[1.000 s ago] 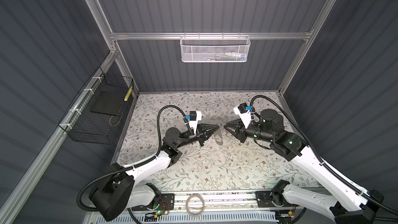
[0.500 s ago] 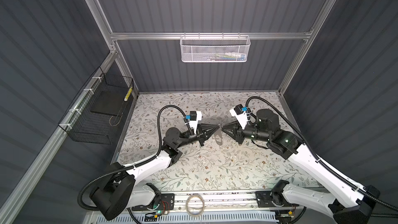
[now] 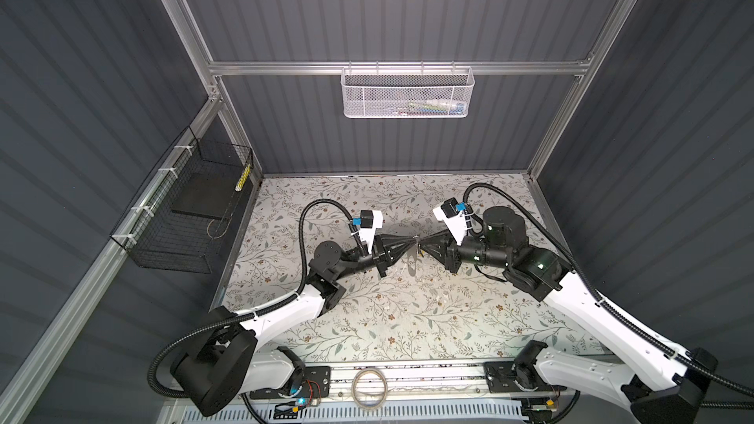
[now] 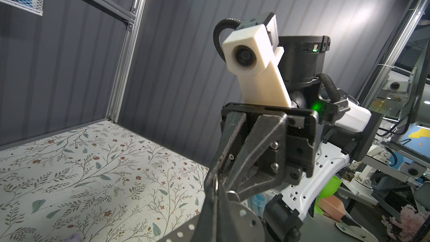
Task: Attach keys to a key ring
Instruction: Insert the key into the keyring.
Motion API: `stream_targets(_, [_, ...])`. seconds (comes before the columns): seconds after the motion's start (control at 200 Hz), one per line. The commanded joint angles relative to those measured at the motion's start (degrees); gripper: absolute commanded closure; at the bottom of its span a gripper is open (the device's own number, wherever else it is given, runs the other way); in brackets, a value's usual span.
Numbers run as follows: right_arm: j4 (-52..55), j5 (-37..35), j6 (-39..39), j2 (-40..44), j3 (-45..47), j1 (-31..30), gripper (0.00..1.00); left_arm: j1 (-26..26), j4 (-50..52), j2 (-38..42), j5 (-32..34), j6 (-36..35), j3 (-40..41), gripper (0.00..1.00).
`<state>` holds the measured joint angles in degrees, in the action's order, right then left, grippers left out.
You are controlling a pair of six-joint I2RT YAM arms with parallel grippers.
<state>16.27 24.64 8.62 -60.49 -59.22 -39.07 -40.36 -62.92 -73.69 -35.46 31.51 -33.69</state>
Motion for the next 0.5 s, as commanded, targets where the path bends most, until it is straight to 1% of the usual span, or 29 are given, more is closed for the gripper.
stream_targets(0.0, [-1.06,-0.95,0.13,-0.16,-0.71,-0.22,0.83,-0.15,-2.56,-0.31,-1.61,0.74,-2.12,1.00])
stream_targets(0.14, [-0.80,-0.89,0.03,-0.59,-1.07,-0.22,0.82,-0.15,-2.56,-0.59,-2.25,0.84,-2.58,1.00])
stream_targets(0.495, [-1.49,0.62,0.34,-1.44,-1.59,-0.26,0.84,-0.16,-2.91,-1.76,-3.89,1.76,-3.57,1.00])
